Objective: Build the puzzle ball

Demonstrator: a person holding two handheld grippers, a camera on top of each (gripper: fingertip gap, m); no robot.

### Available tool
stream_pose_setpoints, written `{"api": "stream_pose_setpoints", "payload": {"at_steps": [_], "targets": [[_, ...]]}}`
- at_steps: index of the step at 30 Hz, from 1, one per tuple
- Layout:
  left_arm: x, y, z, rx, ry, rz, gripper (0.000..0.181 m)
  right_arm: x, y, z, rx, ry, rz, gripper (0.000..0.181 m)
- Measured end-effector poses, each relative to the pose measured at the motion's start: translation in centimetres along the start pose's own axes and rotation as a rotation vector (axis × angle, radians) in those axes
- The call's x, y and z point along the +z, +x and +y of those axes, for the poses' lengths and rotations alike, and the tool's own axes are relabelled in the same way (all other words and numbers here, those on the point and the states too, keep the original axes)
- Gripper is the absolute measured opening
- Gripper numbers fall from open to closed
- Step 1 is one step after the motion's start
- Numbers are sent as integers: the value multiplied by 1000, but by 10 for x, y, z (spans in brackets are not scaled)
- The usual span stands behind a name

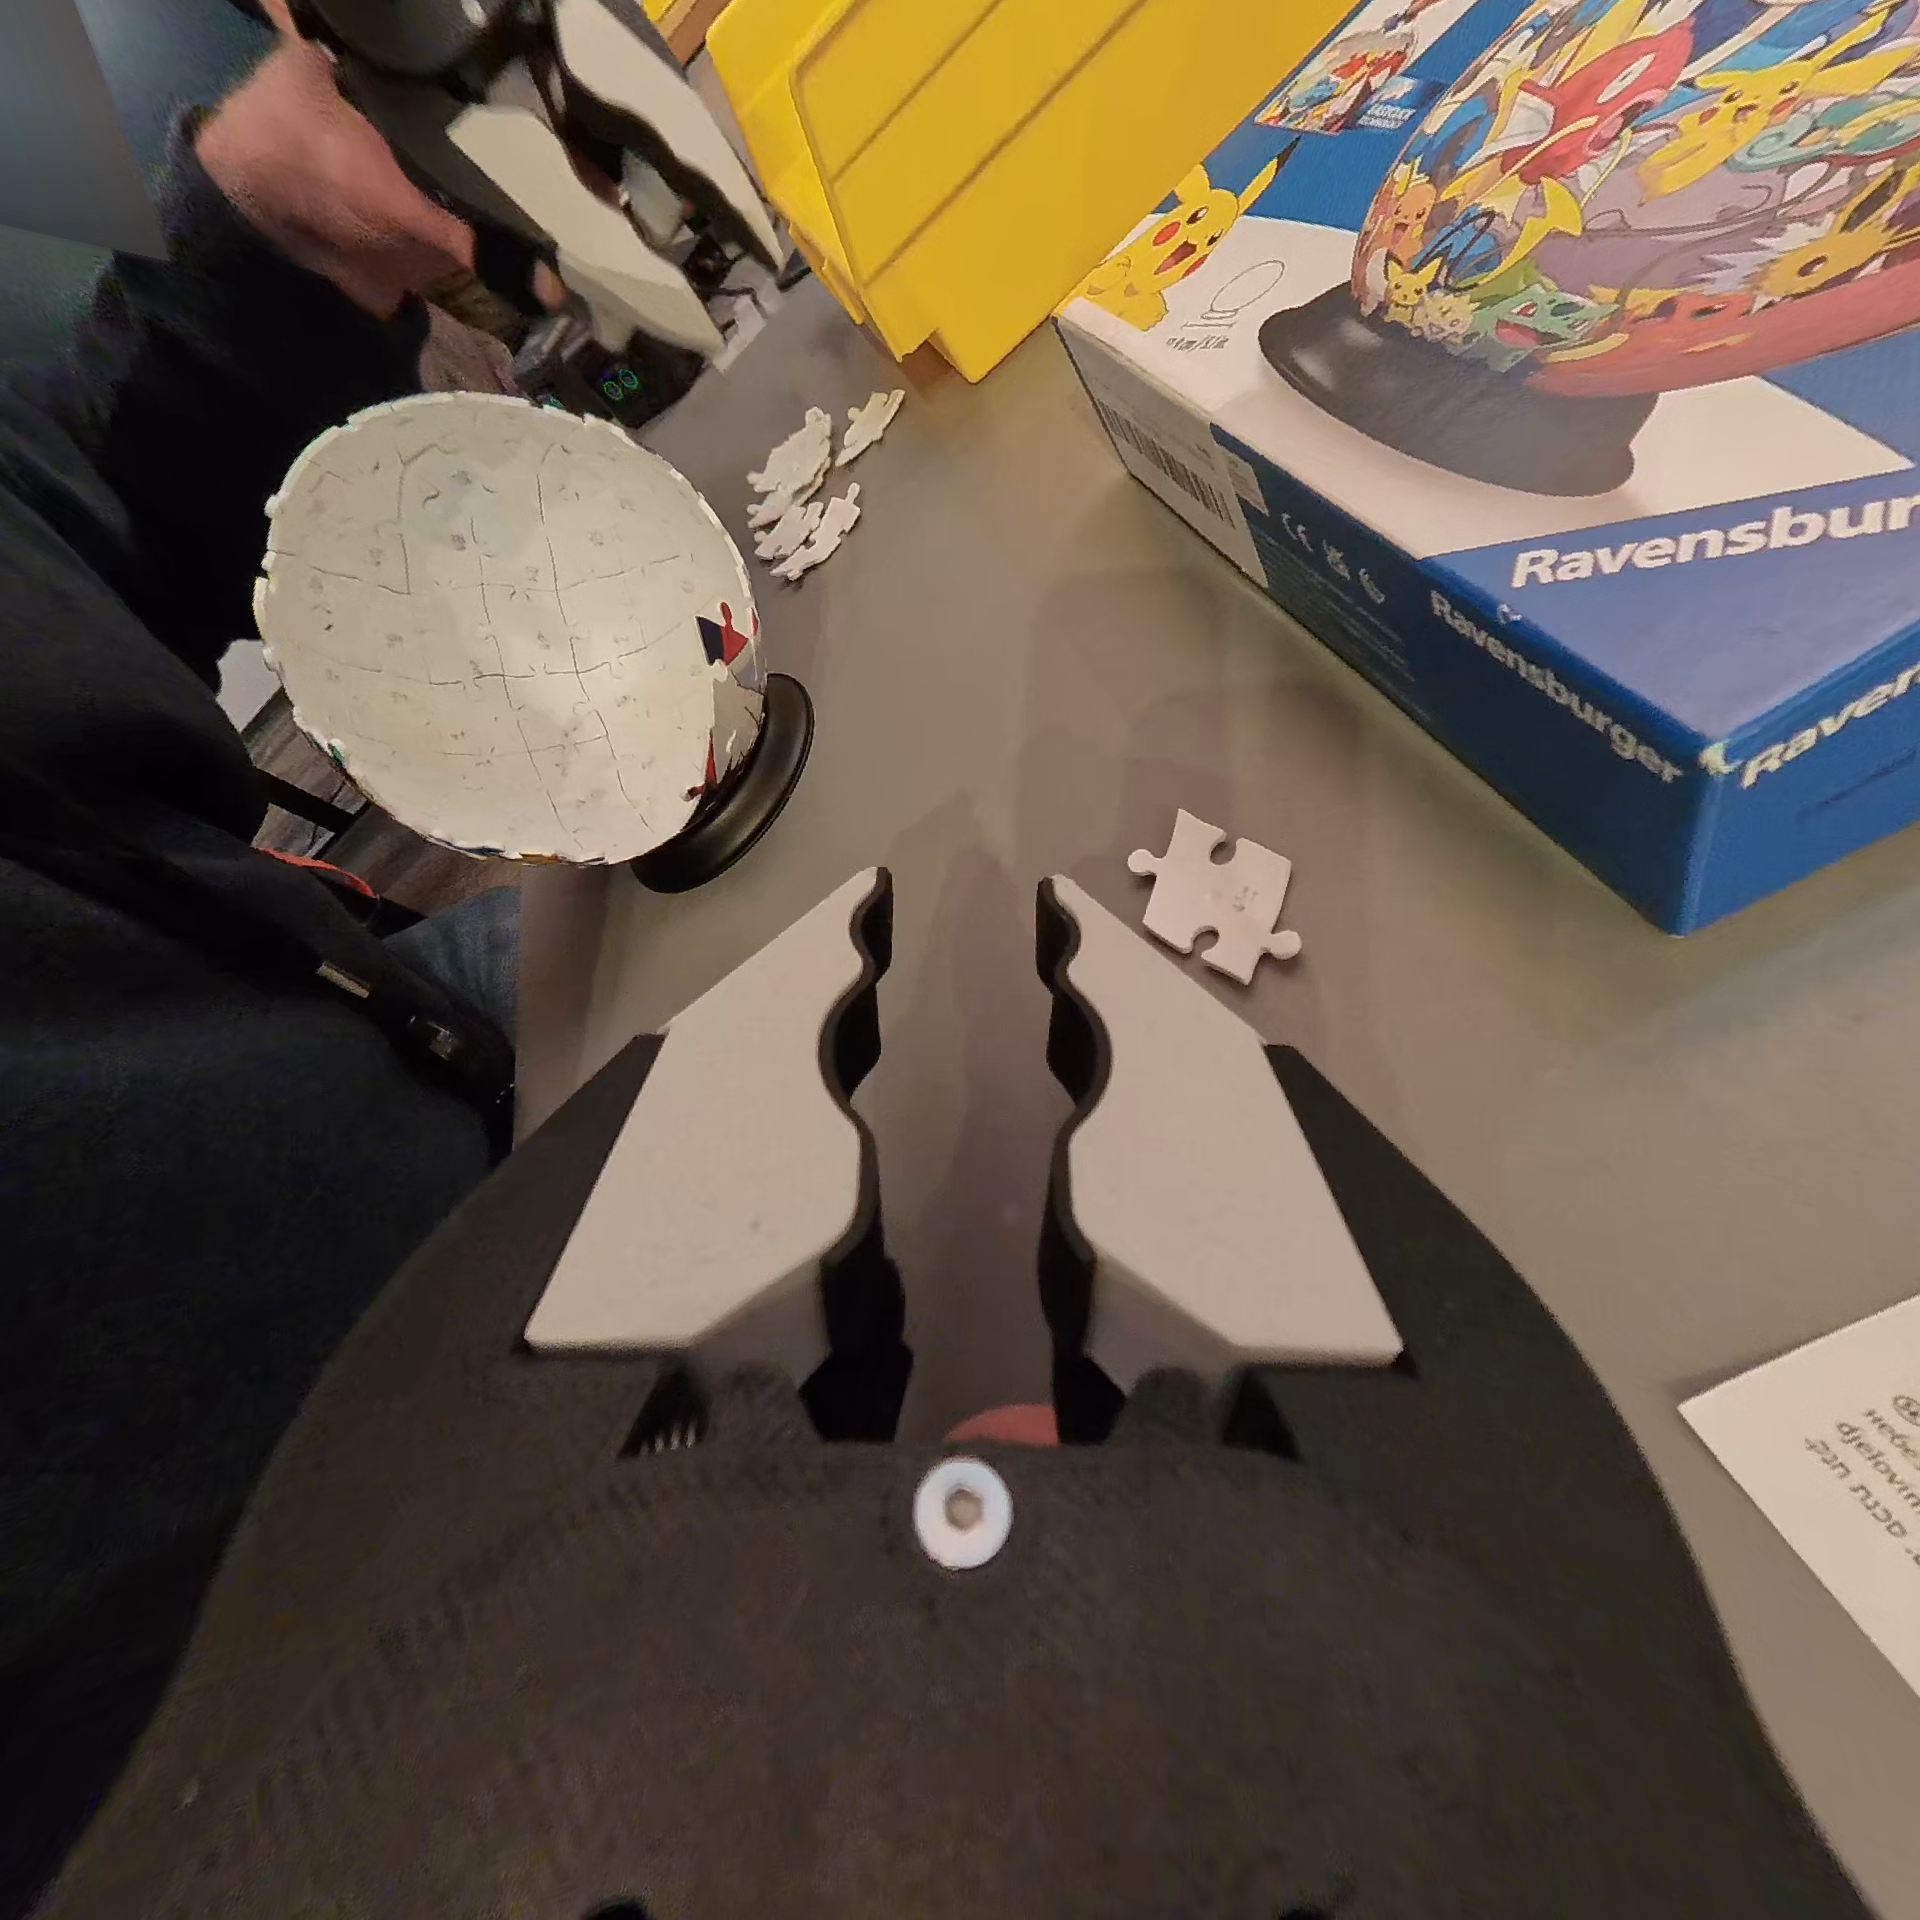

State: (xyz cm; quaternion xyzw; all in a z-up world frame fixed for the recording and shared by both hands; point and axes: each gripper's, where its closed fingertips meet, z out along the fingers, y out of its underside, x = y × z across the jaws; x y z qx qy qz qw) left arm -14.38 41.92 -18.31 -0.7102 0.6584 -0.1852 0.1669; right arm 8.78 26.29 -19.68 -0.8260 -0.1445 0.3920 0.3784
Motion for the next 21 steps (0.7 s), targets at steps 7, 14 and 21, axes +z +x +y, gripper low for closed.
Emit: {"api": "stream_pose_setpoints", "payload": {"at_steps": [7,14,21], "targets": [[-12,-55,-48,73,22,-57,35,0,0,0,0,-1,1,26],[65,-78,-52,98,-200,23,44,-1,0,-1,-5,7,3,26],[83,-78,-49,133,-245,0,33,-2,-1,-2,-6,13,-7,27]]}}
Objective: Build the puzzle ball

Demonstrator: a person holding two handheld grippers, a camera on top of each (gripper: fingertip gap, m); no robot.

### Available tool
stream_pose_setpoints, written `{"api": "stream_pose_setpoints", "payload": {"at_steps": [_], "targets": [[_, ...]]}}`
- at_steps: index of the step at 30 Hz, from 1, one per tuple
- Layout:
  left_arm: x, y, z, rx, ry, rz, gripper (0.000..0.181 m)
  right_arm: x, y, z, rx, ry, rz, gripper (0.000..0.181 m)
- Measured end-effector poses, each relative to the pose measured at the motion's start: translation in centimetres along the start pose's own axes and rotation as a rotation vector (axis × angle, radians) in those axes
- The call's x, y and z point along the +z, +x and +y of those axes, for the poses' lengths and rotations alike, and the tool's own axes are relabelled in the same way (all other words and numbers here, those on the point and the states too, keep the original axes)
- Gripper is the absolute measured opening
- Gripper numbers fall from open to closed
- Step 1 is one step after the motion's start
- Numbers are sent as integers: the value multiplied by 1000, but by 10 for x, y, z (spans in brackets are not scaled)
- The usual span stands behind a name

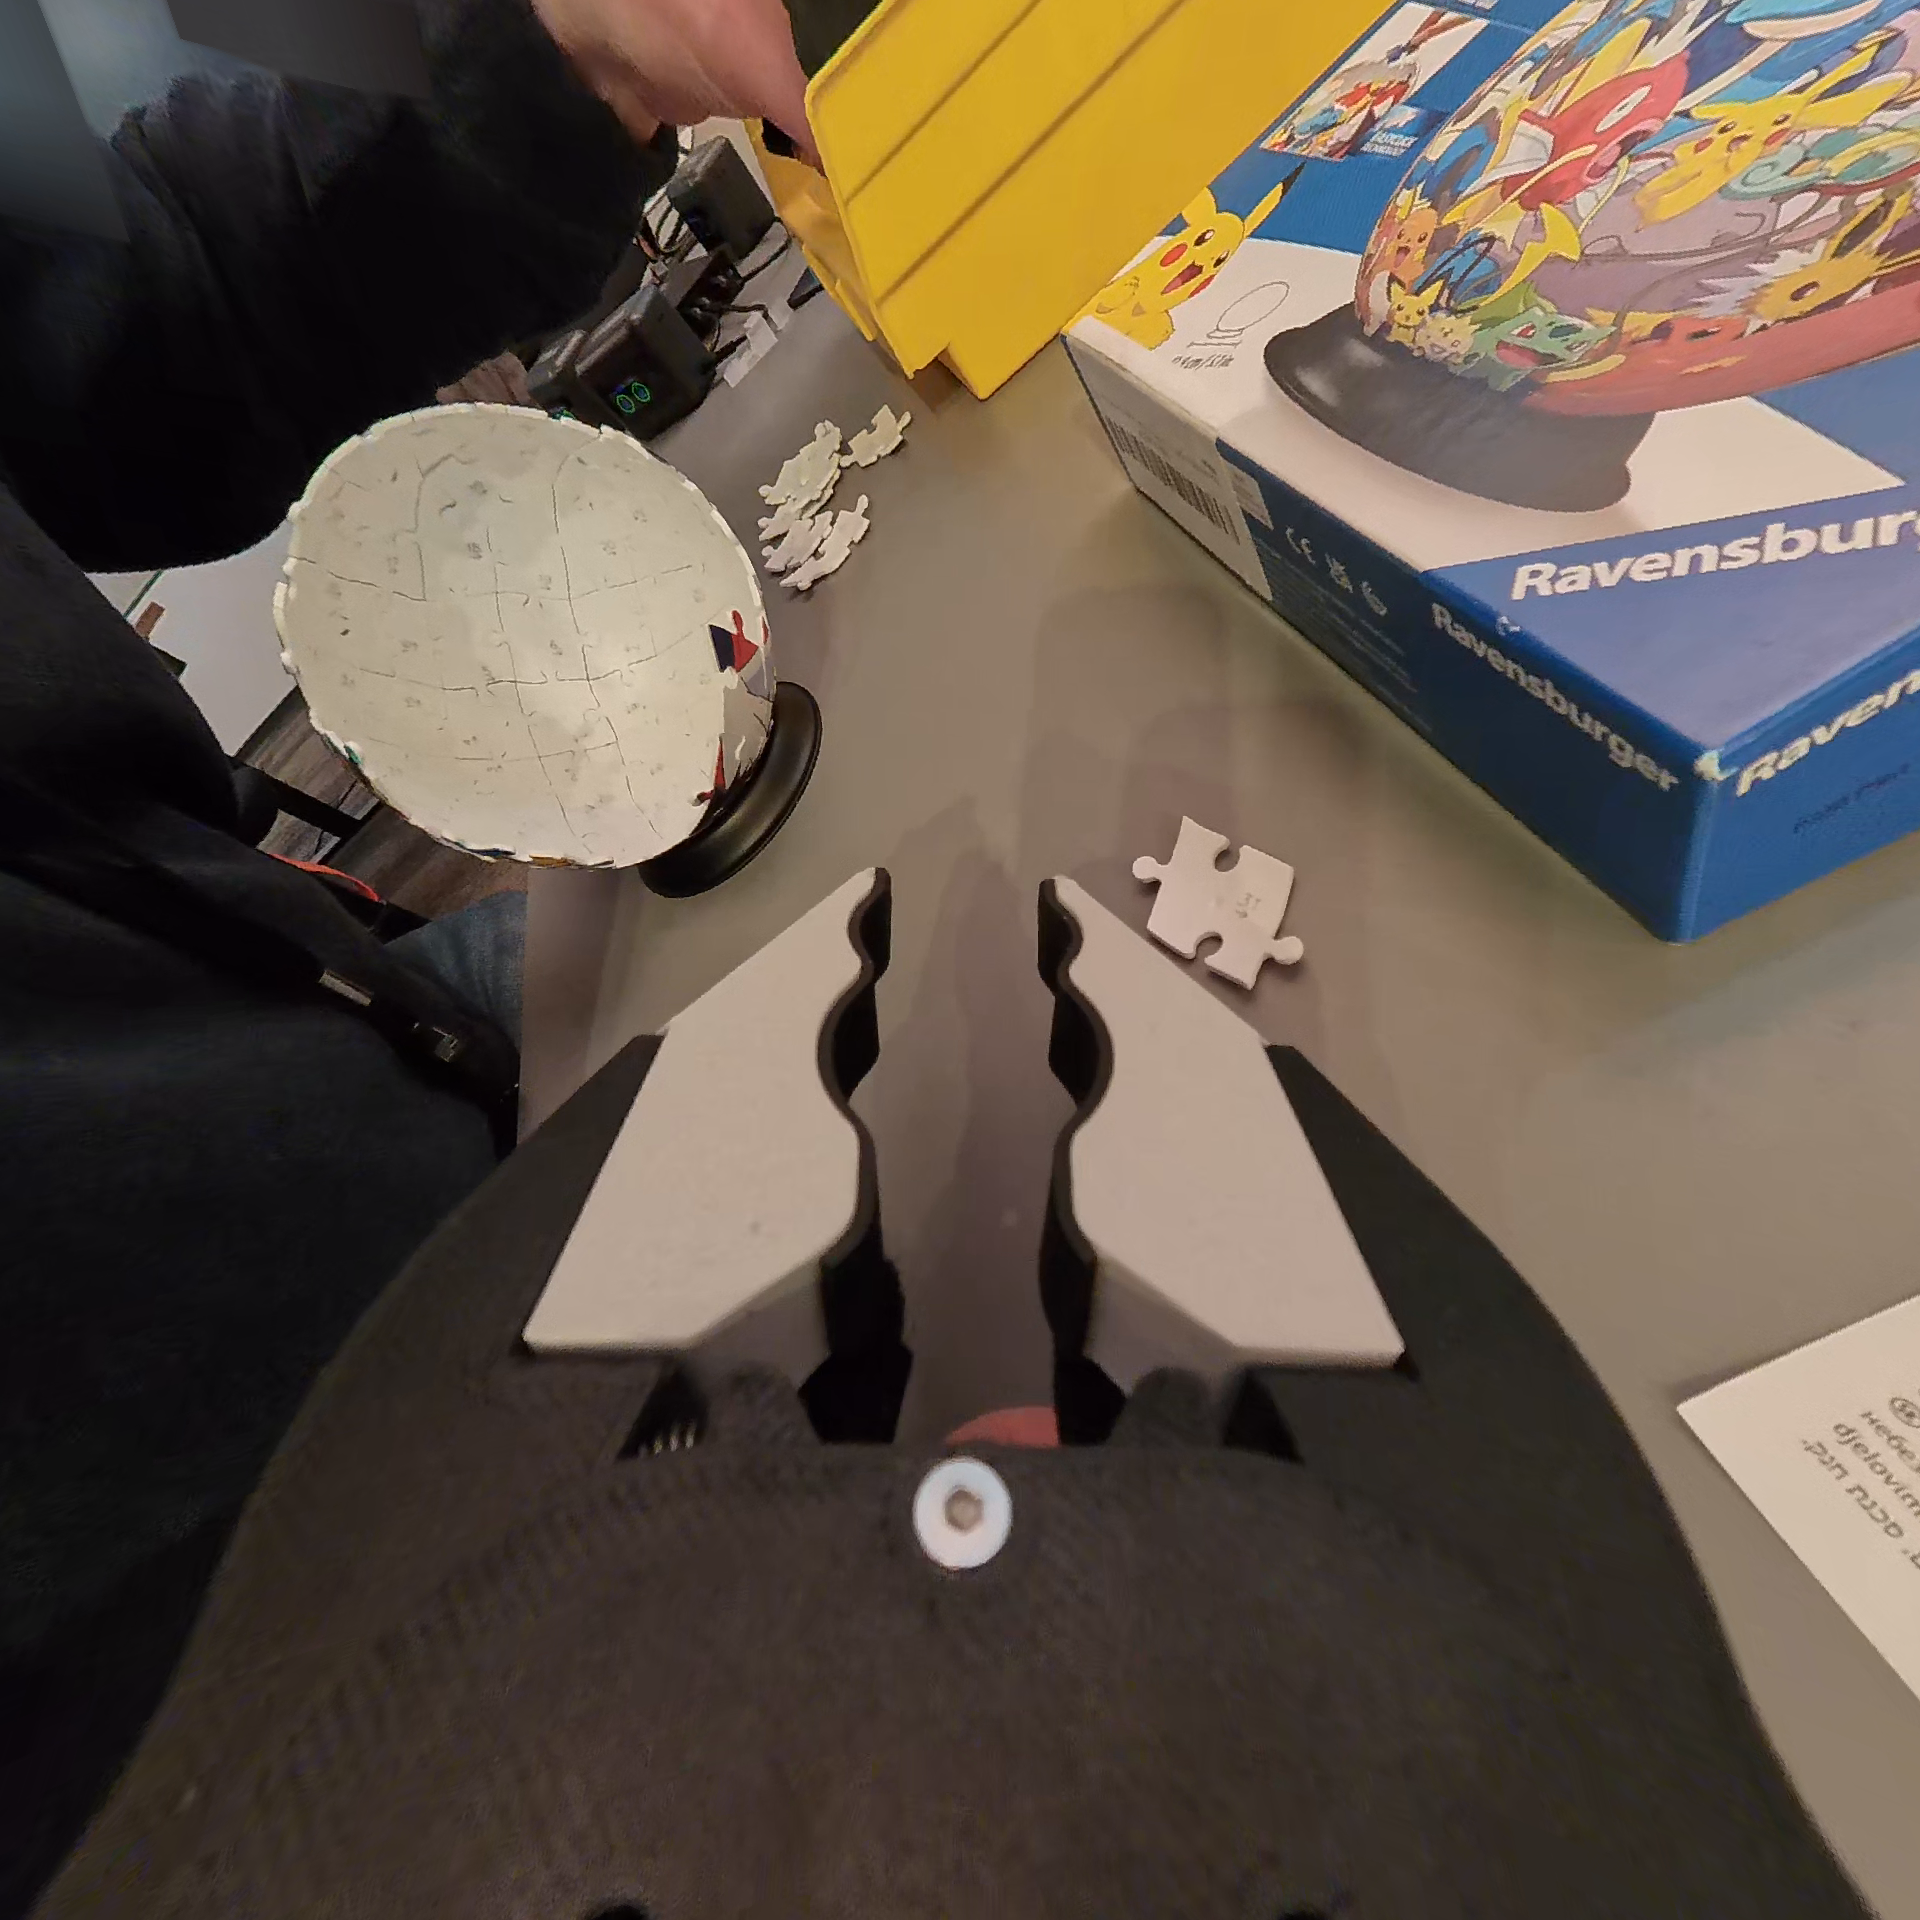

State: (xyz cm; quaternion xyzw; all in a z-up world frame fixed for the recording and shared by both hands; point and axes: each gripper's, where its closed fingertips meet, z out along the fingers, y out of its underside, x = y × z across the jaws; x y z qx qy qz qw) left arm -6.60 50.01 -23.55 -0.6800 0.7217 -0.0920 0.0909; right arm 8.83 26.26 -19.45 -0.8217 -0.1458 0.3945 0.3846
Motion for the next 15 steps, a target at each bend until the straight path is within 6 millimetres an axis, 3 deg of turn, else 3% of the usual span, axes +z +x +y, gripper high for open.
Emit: {"api": "stream_pose_setpoints", "payload": {"at_steps": [5,8,12,15], "targets": [[-2,-3,2,-18,35,-37,33,-1,-1,-1,-1,8,-5,27],[-15,-2,2,-55,91,-53,33,-1,-1,-1,-2,10,-6,27],[-69,10,4,-52,191,-110,33,-1,-1,-1,-1,11,-8,28],[-107,50,8,19,259,-78,33,-1,-1,-1,0,9,-9,28]]}}
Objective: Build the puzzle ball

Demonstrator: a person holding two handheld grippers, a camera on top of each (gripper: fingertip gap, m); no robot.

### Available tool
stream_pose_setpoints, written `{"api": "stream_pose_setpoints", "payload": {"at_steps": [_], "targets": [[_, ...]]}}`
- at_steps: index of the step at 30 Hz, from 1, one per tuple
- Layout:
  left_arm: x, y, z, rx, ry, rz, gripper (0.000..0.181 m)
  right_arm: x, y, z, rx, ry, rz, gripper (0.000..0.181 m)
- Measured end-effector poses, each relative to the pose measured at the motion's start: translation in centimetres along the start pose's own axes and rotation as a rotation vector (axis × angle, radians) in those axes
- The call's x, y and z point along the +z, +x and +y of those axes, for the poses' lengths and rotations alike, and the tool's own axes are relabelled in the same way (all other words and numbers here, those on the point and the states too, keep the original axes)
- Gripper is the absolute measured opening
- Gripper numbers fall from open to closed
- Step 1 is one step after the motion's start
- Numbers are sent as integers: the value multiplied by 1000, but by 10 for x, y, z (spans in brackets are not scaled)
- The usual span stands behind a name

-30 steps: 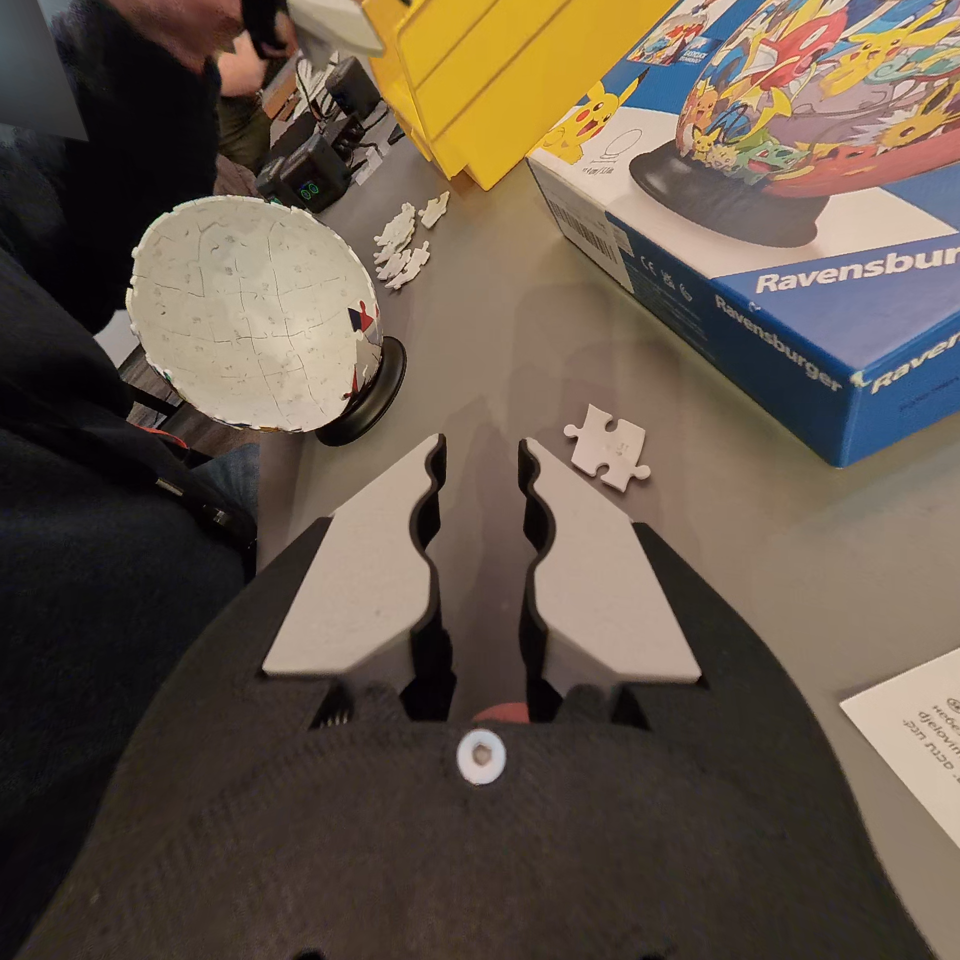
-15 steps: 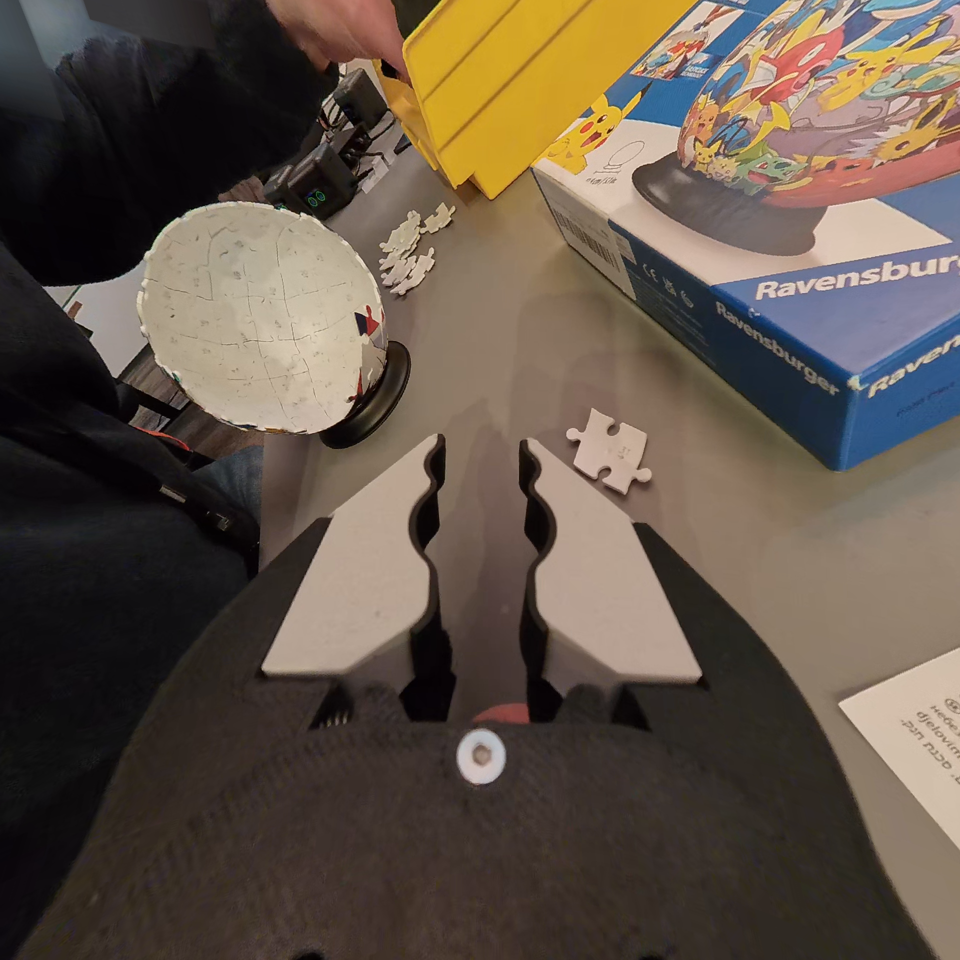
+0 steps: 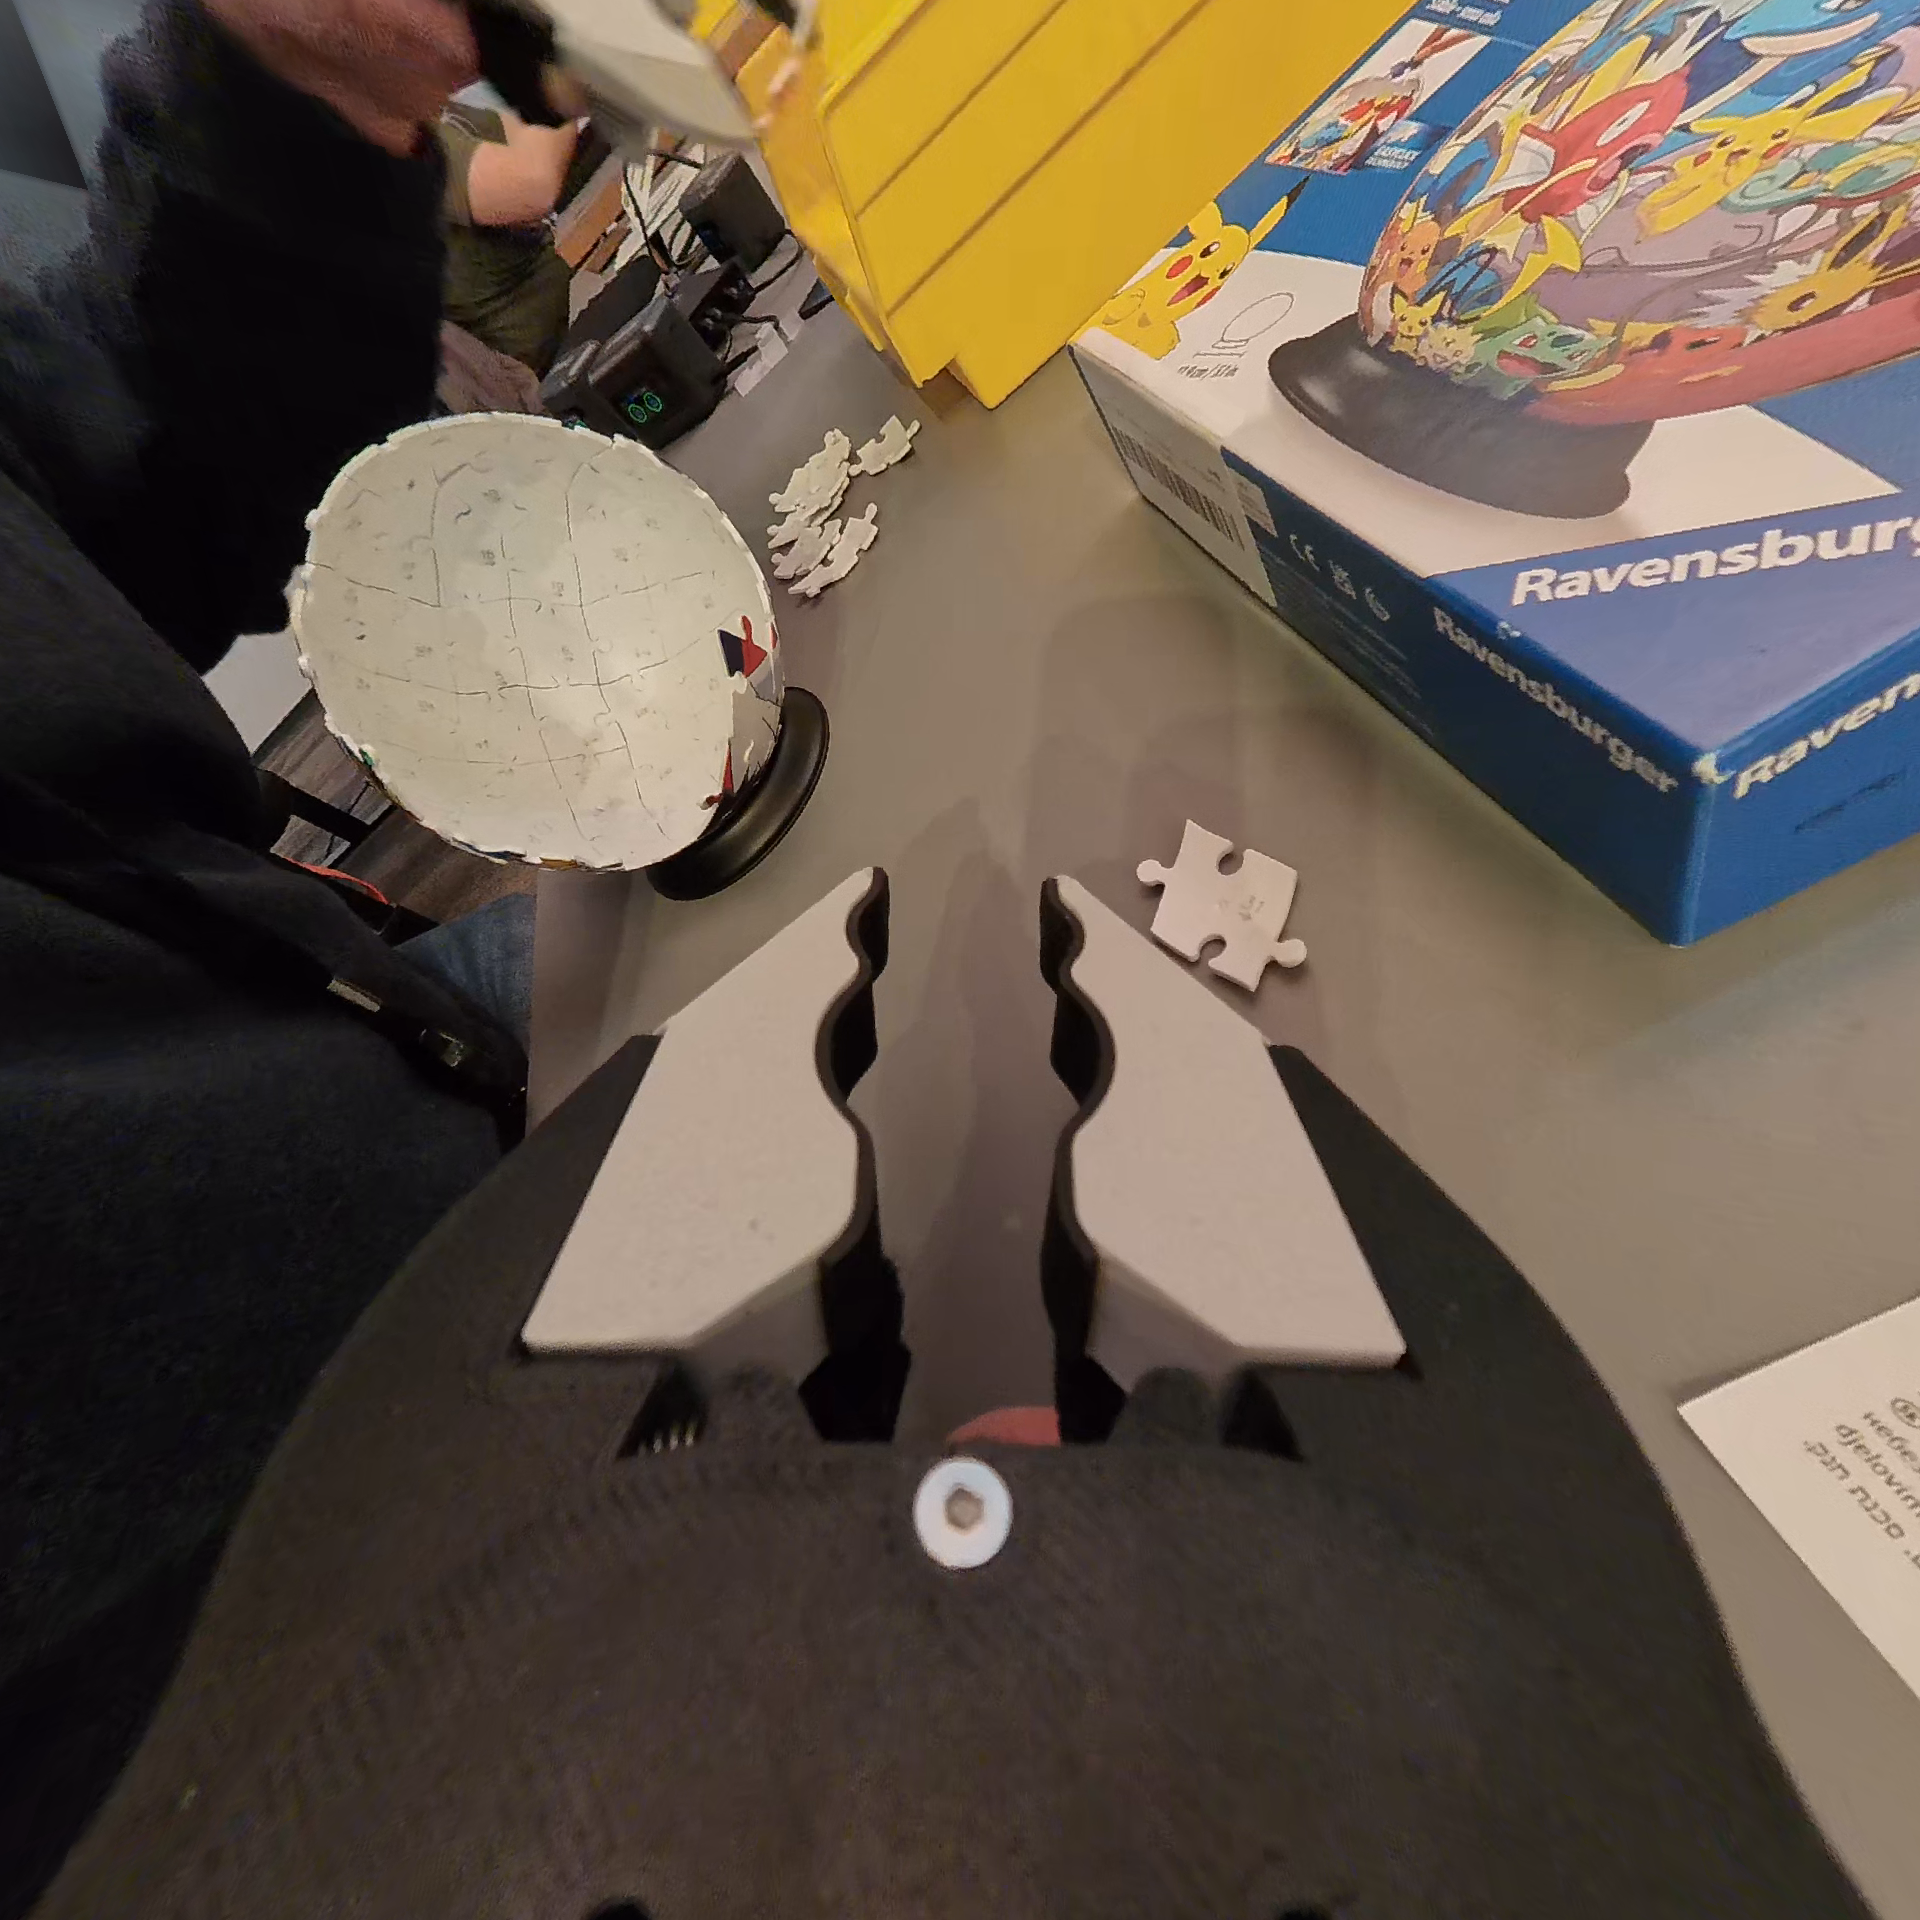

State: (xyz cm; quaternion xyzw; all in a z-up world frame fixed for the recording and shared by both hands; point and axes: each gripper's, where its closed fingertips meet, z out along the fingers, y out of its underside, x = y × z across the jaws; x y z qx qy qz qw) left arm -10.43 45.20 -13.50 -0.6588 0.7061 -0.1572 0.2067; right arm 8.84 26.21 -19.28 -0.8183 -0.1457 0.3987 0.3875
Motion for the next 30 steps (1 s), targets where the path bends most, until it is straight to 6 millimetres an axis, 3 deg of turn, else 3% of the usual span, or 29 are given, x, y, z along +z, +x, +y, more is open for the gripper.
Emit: {"api": "stream_pose_setpoints", "payload": {"at_steps": [3,6,10,13,17,23,28,30], "targets": [[-11,39,16,52,-42,40,33,0,0,0,0,-2,2,28],[9,65,42,34,-102,65,33,0,0,0,-1,-3,5,28],[35,82,60,-45,-96,133,34,1,1,1,-1,-5,8,28],[39,78,70,-20,-142,104,46,1,1,1,0,-9,9,27],[20,62,59,-51,-86,82,45,1,1,1,1,-9,9,27],[-20,-7,50,-35,-89,-89,40,1,1,1,1,-8,7,27],[-16,-58,56,12,-194,-120,40,0,0,0,0,-3,4,27],[-8,-68,54,49,-235,-91,39,0,0,0,0,-1,1,28]]}}
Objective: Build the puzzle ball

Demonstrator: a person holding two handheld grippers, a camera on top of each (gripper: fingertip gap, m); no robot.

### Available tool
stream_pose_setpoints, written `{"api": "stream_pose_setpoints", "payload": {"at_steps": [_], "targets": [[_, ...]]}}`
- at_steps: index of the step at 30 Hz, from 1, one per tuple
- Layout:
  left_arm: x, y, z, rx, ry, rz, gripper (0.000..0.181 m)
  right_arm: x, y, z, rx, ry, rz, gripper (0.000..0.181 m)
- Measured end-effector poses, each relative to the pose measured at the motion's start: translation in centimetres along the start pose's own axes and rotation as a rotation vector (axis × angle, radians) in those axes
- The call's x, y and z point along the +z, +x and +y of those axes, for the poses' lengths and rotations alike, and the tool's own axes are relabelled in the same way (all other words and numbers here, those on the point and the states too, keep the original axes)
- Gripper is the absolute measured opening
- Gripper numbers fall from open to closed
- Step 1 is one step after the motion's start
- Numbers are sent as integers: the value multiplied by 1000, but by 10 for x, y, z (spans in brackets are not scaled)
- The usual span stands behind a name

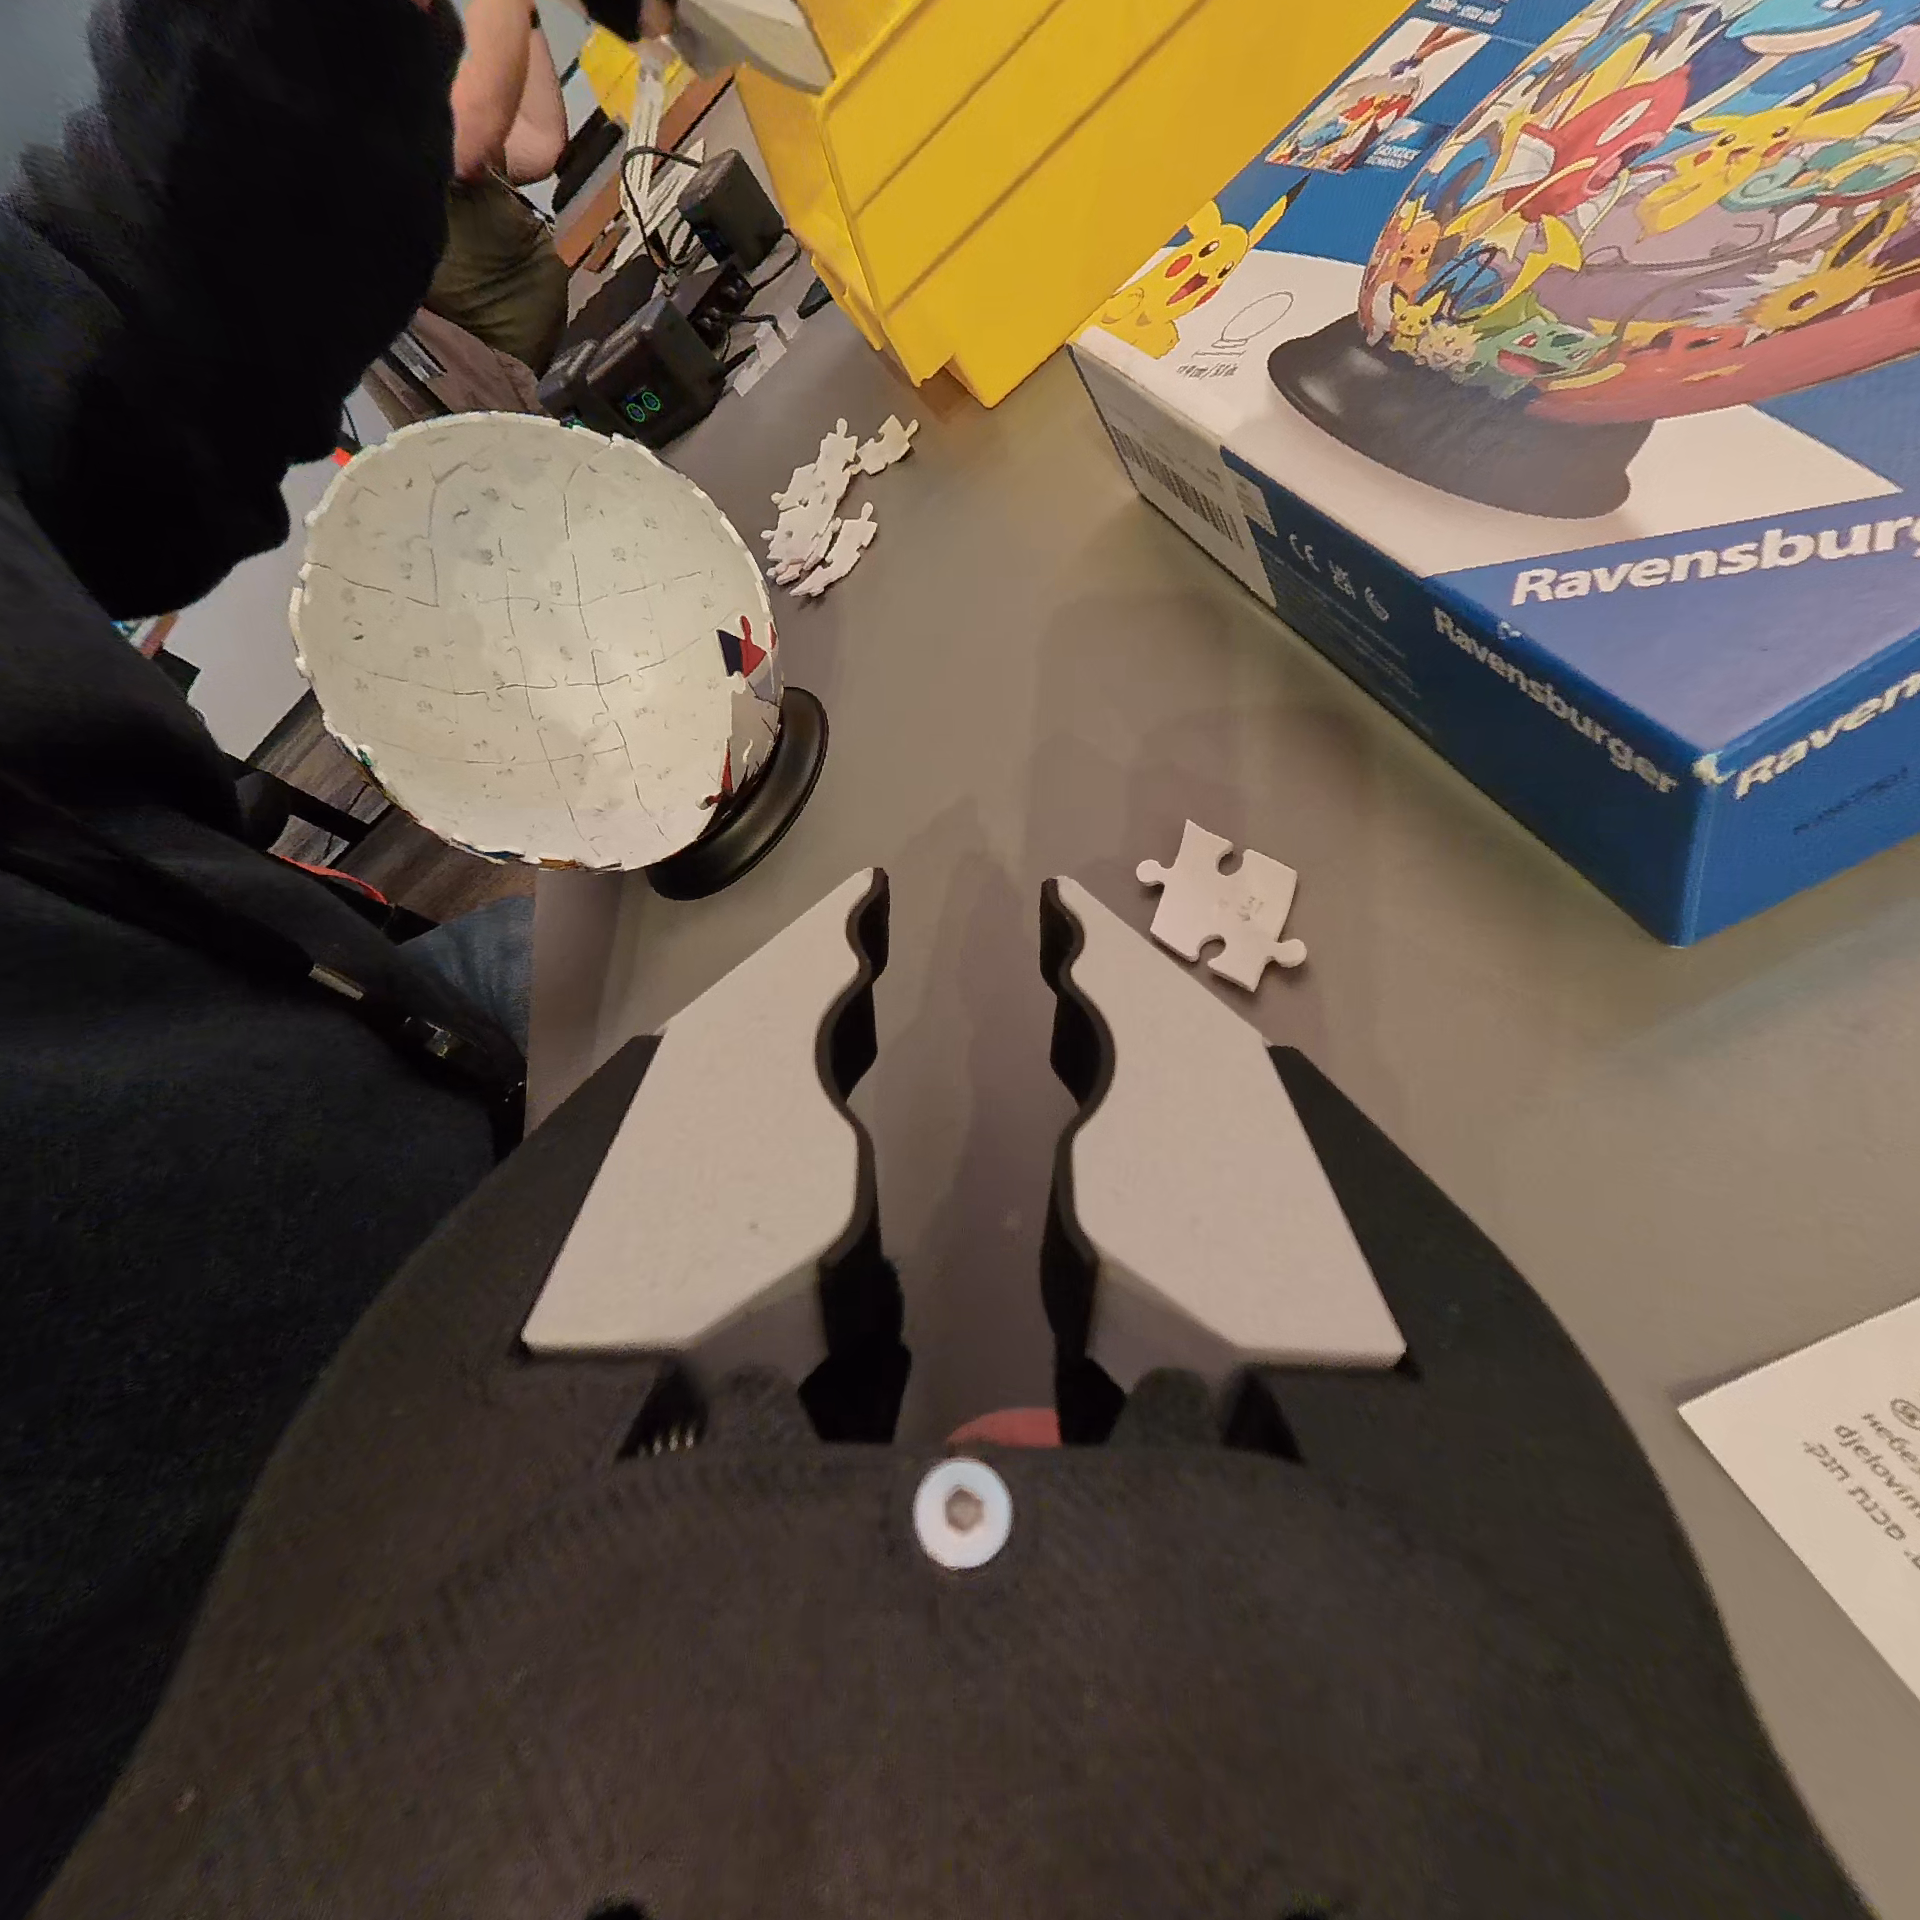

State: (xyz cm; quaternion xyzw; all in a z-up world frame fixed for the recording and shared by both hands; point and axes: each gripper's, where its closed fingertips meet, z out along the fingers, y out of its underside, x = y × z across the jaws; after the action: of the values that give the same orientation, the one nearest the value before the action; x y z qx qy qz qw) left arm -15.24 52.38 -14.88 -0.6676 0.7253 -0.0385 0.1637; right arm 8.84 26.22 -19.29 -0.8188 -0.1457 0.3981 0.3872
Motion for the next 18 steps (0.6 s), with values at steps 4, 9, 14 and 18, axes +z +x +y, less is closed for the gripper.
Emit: {"api": "stream_pose_setpoints", "payload": {"at_steps": [4,9,14,18], "targets": [[35,-13,-5,46,-98,59,41,0,0,0,0,2,-4,28],[80,-17,1,75,-272,65,38,-1,-1,-1,-1,8,-7,28],[91,-13,6,38,-323,132,31,-1,-2,-1,-2,11,-14,28],[91,-9,3,20,-282,179,14,-2,-2,-2,-3,16,-19,28]]}}
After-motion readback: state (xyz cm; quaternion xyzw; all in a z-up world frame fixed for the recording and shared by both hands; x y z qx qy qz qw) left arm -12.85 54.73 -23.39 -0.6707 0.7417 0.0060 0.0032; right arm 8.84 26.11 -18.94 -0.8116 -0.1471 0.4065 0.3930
